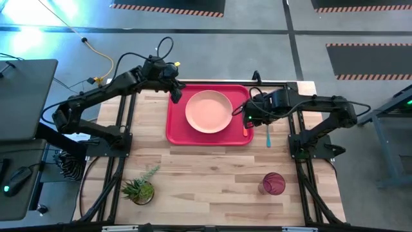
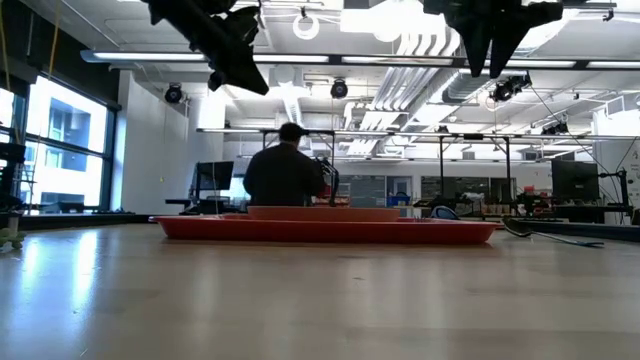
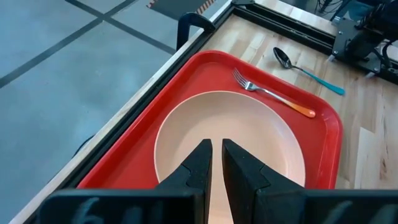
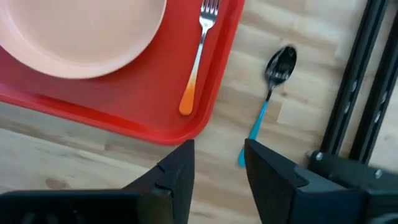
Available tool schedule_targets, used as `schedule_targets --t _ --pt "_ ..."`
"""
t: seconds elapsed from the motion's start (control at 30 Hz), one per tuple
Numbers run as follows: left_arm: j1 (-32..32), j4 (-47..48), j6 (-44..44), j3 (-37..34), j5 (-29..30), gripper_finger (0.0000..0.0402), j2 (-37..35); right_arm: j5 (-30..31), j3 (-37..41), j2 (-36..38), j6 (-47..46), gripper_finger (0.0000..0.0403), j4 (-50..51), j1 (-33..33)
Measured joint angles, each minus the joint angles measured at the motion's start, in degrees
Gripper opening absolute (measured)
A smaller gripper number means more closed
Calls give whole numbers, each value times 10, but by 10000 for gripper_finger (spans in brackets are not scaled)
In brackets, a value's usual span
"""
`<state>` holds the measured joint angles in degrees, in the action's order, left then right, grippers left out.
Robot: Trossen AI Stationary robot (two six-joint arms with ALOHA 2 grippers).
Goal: Pick and place plate/cup/fork/spoon on tray
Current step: Put the blue spoon on the red serving tray to the right of the light orange plate
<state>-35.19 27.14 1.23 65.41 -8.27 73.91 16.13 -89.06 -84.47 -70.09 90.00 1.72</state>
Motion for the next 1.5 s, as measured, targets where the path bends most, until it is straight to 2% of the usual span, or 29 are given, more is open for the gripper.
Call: schedule_targets --t 0.17,0.23,0.37,0.5,0.77,1.03,1.2,1.5 --pt "0 0 0 0 0 28 0 27 1 1 41 142 -1 2" --pt "0 0 0 0 0 28 0 29 25 12 44 142 -2 8" --pt "0 -4 1 0 0 28 0 11 127 58 24 142 -3 26" --pt "0 -4 2 0 0 28 0 6 217 113 16 142 -67 39" --pt "0 -24 17 0 0 28 0 -36 342 181 25 142 -149 103" --pt "0 -55 16 0 0 28 0 -77 448 184 75 142 -296 181" --pt "0 -59 17 0 0 28 0 -81 509 184 80 142 -366 220" --pt "0 -62 17 0 2 28 0 -93 551 154 140 142 -435 268"
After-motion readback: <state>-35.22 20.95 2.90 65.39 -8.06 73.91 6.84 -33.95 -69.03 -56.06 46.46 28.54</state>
